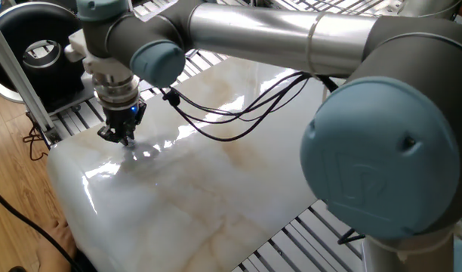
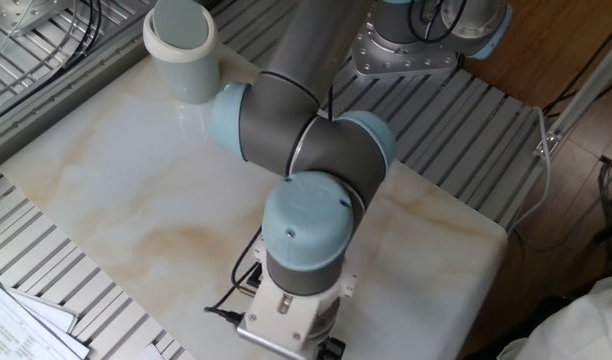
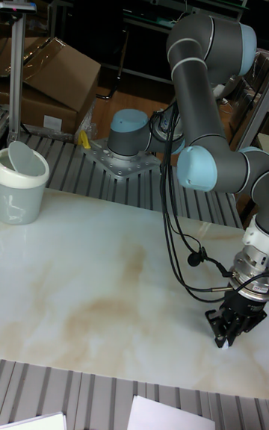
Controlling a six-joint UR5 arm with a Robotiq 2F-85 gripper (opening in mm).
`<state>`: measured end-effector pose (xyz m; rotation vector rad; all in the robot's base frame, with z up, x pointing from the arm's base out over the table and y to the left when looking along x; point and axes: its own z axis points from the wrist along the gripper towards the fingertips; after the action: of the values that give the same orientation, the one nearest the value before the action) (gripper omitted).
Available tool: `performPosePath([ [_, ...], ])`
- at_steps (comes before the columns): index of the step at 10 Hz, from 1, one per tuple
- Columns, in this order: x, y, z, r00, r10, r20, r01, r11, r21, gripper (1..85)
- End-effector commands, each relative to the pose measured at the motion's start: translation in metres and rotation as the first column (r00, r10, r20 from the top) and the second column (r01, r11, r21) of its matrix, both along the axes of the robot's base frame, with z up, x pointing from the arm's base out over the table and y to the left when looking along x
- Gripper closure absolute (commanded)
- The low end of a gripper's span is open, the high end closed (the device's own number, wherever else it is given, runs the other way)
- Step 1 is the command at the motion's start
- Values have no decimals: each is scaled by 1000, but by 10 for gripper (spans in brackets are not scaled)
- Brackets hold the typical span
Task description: Put the garbage in the trash can
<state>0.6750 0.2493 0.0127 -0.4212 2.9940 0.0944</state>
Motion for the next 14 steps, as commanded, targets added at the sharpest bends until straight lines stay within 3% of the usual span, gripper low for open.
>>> performPosePath([
  [1,-27,-25,34,998,33,-46,-33,999,9,843],
  [2,-38,-37,44,998,37,-44,-37,999,-8,843],
  [3,-48,-39,51,999,26,-42,-26,1000,5,843],
  [5,-29,-37,53,999,-34,29,34,999,20,840],
  [6,-23,-47,53,995,-92,50,93,996,-9,840],
  [7,-19,-62,53,992,-110,67,114,991,-66,840],
  [8,-25,-82,52,995,-83,59,88,992,-94,840],
  [9,-38,-109,55,999,-29,43,33,995,-93,840],
  [11,-80,-168,72,998,60,0,-59,992,-113,840],
  [12,-95,-185,78,997,82,-7,-83,990,-114,840],
  [14,-96,-173,80,999,53,7,-53,998,-46,840],
])
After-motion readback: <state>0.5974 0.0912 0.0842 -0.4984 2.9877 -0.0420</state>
